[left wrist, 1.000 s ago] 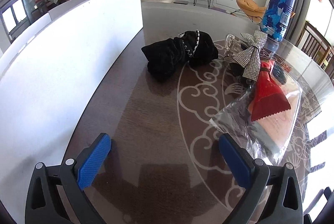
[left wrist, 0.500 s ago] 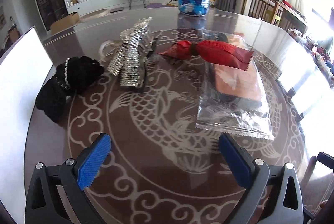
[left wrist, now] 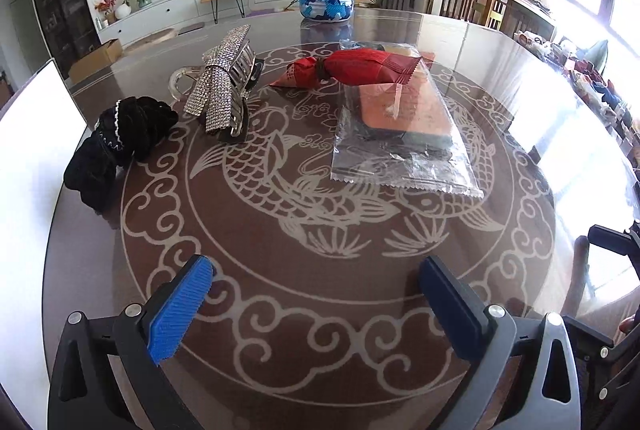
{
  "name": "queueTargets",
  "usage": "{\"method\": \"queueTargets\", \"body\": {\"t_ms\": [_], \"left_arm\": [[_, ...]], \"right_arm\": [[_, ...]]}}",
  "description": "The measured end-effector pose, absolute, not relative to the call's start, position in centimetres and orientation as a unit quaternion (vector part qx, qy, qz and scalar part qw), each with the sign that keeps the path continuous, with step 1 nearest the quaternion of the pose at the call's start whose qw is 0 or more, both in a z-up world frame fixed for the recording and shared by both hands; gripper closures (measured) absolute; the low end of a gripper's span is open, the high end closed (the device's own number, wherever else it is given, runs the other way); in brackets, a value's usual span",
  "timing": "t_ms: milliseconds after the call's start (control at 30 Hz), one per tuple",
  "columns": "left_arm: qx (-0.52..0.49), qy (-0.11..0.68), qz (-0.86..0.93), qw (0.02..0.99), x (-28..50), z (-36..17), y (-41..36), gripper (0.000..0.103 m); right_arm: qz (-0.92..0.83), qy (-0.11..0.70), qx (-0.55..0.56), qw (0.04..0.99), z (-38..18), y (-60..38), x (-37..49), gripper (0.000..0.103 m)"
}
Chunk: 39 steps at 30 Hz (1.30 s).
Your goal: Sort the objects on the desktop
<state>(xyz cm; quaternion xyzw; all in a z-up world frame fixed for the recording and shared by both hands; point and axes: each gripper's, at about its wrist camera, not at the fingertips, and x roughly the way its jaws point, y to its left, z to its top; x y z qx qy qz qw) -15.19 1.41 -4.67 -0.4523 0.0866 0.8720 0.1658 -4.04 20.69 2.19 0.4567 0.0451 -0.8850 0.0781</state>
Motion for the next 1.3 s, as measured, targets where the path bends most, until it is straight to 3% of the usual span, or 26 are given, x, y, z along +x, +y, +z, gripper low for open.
{"method": "queueTargets", "body": {"t_ms": [1133,1300], "left_arm": [[-0.455,0.061,0.881,0.117,-10.0,-4.8,-3.6,0.0],[-0.454,0.061,0.881,0.115,-10.0,-4.8,-3.6,0.0]], "right_arm": [[-0.885,0.044,0.457,0.079,2.2,20.7,-4.0,0.0],[-0.893,-0.044,0.437,0.095,2.8,23.5,-3.8,0.0]]}}
